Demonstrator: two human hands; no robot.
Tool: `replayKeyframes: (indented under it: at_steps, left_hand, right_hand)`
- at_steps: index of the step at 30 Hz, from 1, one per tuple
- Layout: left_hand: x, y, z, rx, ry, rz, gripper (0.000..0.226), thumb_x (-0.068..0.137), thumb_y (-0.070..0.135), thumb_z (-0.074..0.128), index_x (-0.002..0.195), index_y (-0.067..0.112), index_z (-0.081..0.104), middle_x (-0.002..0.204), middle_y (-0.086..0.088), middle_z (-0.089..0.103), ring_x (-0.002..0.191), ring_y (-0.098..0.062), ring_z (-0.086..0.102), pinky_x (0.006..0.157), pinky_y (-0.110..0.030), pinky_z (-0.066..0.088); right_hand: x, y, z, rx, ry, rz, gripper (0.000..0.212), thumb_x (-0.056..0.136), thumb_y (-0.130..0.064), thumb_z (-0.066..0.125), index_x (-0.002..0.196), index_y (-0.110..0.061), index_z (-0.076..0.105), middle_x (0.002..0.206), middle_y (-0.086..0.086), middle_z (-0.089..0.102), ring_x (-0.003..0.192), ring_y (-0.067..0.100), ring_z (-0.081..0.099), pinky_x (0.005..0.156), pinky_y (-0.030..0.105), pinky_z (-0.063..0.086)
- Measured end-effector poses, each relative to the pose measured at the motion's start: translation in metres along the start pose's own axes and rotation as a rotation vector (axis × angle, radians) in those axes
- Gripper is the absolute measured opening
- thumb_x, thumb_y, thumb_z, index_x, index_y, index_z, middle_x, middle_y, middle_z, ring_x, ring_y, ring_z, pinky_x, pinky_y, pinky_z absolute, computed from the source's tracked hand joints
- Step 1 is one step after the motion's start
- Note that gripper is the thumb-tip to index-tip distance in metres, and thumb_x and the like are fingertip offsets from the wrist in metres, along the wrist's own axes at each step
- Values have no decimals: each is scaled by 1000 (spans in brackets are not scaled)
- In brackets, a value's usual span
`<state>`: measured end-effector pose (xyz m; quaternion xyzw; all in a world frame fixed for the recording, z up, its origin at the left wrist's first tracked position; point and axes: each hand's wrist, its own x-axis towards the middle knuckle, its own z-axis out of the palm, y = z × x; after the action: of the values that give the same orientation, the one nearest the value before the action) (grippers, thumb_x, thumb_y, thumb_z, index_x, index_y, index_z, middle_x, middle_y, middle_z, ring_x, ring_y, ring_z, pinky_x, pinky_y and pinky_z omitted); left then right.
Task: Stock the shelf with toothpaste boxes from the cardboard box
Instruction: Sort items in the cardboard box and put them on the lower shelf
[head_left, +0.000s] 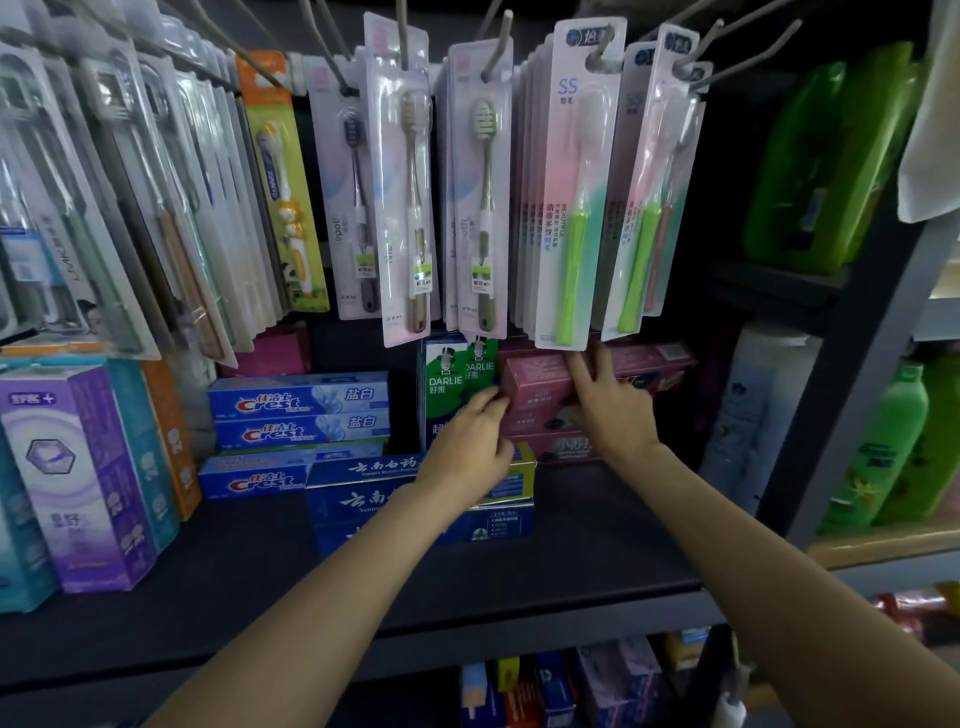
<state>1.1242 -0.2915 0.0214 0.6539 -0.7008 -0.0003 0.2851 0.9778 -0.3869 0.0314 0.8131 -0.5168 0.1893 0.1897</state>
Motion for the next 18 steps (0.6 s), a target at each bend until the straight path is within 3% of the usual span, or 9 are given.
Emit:
replayKeyframes:
  at_steps: [2,4,8,12,18]
  left_hand:
    - [0,-1,-4,-22,125,4,43,93,10,44,135,6,43,142,-5,40,120,-19,49,103,-24,34]
    - [0,0,-4,-40,208,-2,38,92,9,45,130,6,50,132,-5,50,118,-18,50,101,-22,34]
    - [-7,2,7,15,116,47,33,92,11,46,123,6,56,124,-5,56,112,-19,53,99,-27,38]
    - [-13,-4,17,75,46,94,33,94,13,42,123,9,57,124,-2,57,115,-16,50,102,-29,37]
    - [-13,-5,18,72,54,101,33,95,13,41,124,8,55,124,-2,55,116,-15,47,101,-24,33]
  right_hand:
    - [-10,3,1,-31,-36,-14,75,83,-33,68,144,-15,28,147,22,28,71,33,67,51,33,44]
    - [-21,4,1,-44,-65,21,72,91,-29,55,148,-20,12,150,18,17,84,33,65,59,34,41]
    - [-44,3,11,-56,-117,44,73,90,-24,56,148,-20,11,143,16,26,89,32,64,60,34,41]
    - [-51,-2,27,-84,-283,-25,76,90,-20,57,149,-18,10,150,15,18,100,32,62,73,37,51]
    - [-43,-18,38,-56,-288,-54,63,89,5,46,145,-6,20,149,17,17,104,32,61,80,39,52]
